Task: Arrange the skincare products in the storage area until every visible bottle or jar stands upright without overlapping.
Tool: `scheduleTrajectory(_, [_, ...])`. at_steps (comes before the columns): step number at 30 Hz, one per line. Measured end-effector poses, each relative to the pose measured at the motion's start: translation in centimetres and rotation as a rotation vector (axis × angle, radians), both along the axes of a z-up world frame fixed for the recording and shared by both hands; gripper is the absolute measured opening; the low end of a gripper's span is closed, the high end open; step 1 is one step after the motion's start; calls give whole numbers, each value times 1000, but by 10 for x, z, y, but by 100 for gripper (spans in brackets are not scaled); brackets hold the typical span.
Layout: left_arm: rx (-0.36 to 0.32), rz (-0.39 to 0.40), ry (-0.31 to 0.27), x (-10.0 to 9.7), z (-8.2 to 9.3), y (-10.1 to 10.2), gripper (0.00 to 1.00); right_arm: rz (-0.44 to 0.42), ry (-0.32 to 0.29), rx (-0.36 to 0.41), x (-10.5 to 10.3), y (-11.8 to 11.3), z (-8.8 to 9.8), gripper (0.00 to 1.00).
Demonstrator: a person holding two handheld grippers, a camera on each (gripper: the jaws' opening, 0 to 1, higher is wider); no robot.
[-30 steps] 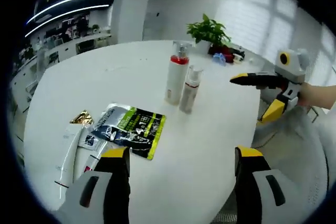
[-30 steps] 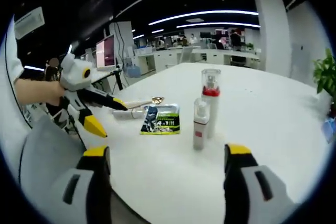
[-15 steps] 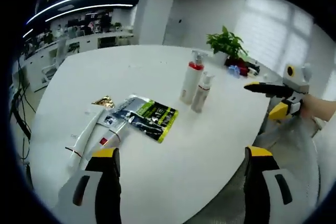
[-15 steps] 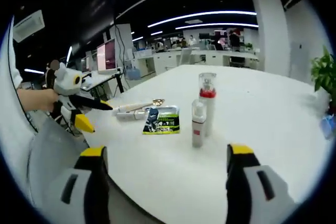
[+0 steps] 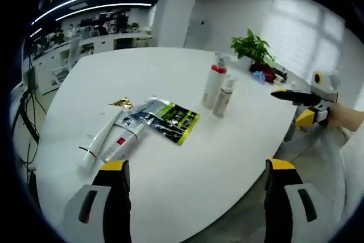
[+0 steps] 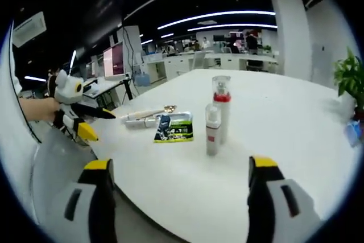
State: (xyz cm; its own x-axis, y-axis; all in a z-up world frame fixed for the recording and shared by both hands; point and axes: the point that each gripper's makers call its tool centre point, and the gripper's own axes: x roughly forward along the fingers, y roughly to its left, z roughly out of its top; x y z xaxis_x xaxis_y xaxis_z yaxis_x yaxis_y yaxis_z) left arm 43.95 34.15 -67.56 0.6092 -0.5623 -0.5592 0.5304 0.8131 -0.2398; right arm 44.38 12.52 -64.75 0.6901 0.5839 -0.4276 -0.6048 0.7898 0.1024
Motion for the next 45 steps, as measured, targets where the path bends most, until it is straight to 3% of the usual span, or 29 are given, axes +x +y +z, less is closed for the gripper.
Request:
scheduleTrajectory(11, [19,21,2,7,-1,9,97,-11,9,4,1,-2,-2,98])
scheduleTrajectory(20, [75,58,4,25,-6,34,97,-27,-5,5,3,-5,-1,97])
scheduleTrajectory(32, [127,125,6,79,-11,75,95,-42,15,5,5,-7,-5,96])
scheduleTrajectory(39, [163,126,47,111,-24,94,93,-48,26,0,5,-8,-7,96])
scheduleTrajectory(45, [150,150,90,135,-35,105,89,-57,36,-4,5,-10,-9,96])
